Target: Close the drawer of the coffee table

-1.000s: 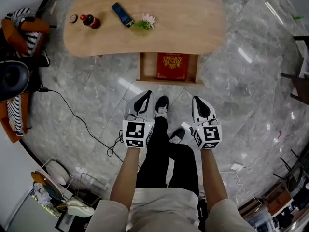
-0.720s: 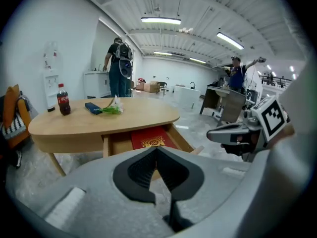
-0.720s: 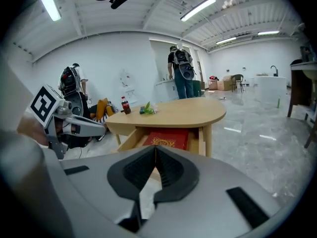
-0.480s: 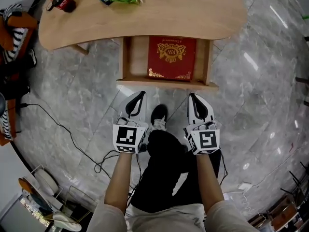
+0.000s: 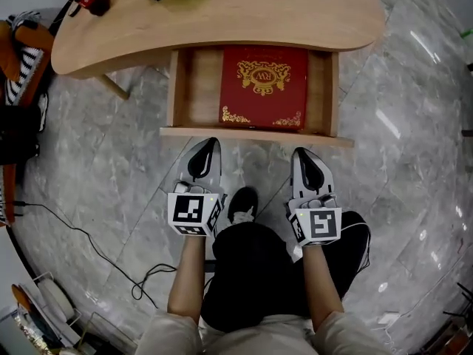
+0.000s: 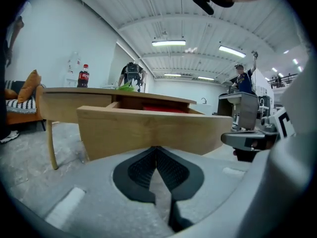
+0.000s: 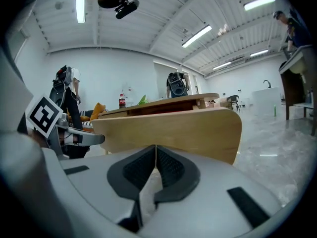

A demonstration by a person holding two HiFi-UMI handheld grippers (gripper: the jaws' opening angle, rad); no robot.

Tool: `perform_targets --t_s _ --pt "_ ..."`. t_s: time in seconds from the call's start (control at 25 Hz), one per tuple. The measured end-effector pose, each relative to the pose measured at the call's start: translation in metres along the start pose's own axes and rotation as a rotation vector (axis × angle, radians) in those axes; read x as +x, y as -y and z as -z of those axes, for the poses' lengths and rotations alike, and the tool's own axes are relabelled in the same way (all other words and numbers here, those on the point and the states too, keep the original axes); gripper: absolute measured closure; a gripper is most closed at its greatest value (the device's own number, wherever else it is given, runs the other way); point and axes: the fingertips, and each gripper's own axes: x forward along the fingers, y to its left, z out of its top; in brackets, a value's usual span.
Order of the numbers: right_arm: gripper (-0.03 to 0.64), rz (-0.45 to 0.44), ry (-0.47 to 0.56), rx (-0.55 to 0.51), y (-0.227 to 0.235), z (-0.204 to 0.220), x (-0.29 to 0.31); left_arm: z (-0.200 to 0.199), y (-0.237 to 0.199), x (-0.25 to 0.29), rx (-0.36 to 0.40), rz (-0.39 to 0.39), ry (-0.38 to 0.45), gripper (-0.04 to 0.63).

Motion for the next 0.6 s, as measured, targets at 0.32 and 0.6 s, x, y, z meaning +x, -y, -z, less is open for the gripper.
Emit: perform_targets --t_s 0.32,0.6 --pt "0.598 0.018 0.031 -0.001 0.014 -0.004 -0.002 -0.011 -0.011 -0.007 -0.018 -0.027 0.069 0.584" --pt "0.600 0.028 0.022 -0.003 0.018 -0.008 0.001 -0.013 -0.011 -0.006 -0.029 -0.017 0.066 0.584"
